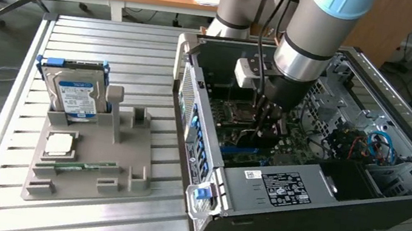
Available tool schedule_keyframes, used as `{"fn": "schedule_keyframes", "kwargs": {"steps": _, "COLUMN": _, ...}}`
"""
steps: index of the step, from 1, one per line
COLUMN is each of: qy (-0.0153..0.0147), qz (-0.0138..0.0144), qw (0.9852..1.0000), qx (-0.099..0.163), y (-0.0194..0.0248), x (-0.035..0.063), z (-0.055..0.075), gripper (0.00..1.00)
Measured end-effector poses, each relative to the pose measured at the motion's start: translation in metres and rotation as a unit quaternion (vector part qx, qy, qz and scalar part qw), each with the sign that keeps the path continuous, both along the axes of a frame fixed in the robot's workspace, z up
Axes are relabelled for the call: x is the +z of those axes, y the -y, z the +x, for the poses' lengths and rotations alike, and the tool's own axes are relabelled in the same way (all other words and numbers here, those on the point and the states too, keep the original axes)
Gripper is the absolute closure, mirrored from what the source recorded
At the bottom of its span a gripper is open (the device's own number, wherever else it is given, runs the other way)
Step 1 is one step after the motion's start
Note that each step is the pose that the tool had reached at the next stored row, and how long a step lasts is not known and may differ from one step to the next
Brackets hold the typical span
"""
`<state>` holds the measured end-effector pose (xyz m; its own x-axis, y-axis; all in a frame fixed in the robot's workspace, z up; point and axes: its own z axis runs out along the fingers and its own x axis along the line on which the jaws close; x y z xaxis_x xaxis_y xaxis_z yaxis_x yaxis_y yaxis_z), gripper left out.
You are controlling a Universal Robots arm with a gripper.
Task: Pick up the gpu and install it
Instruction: 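Insert the gpu into the slot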
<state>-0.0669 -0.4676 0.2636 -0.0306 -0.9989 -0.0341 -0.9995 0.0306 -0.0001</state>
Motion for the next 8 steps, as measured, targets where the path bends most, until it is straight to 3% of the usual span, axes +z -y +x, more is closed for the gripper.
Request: {"fn": "schedule_keyframes", "kwargs": {"steps": 8, "qy": 0.0000, "qz": -0.0001, "qw": 1.0000, "qx": 0.000, "y": 0.0000, "x": 0.0015, "z": 0.0000, "gripper": 0.74}}
